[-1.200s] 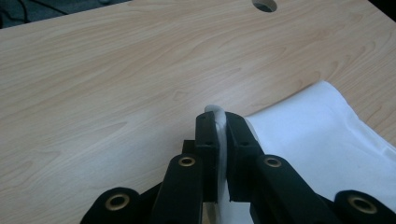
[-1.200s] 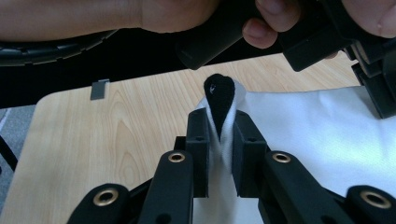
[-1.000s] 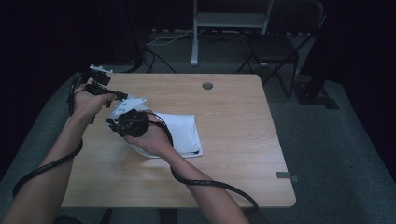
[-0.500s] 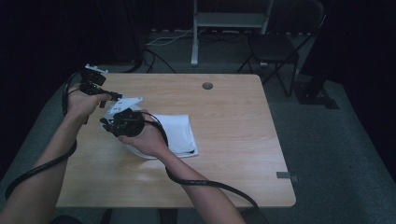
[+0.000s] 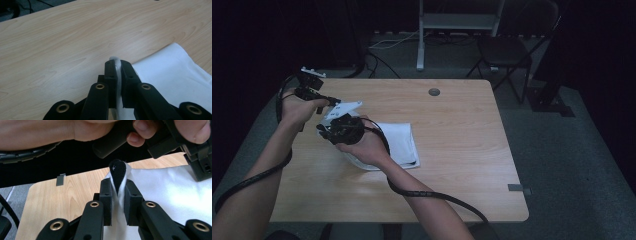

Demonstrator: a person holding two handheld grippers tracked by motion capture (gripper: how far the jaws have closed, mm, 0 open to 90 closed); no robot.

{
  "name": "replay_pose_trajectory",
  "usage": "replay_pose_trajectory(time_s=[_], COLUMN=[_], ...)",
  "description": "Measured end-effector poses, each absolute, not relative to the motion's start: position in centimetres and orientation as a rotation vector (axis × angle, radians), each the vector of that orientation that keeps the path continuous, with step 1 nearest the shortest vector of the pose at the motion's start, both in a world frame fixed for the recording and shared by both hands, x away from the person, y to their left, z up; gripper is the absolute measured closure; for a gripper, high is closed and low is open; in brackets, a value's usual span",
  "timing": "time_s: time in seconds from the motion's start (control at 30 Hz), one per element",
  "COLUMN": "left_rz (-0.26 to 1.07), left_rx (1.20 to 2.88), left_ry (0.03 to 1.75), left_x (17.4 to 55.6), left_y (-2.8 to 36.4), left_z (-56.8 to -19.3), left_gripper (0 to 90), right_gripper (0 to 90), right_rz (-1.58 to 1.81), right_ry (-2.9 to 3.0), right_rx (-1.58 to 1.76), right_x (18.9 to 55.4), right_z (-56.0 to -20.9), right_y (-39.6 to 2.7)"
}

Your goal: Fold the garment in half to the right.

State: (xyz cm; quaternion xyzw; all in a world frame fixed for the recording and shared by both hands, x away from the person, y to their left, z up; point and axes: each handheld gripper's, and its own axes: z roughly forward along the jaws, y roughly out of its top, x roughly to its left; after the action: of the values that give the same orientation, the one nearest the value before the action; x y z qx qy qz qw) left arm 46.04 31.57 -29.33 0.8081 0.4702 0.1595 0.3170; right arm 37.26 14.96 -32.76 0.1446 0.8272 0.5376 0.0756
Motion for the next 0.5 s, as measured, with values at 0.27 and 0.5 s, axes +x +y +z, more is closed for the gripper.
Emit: replay_pose_trajectory(time_s=[0.27, 0.5], left_rz=[0.441, 0.457], left_rx=[2.133, 2.151], left_ry=[1.235, 1.23], left_x=[45.9, 46.0], left_y=[31.4, 31.3], left_z=[-28.5, -28.3], left_gripper=[85.1, 85.1], right_gripper=[79.5, 79.5], right_rz=[1.604, 1.599], right_ry=[2.477, 2.476], right_rx=[0.419, 0.423], right_x=[37.3, 37.2], right_z=[-32.2, -32.1], right_y=[15.3, 15.4])
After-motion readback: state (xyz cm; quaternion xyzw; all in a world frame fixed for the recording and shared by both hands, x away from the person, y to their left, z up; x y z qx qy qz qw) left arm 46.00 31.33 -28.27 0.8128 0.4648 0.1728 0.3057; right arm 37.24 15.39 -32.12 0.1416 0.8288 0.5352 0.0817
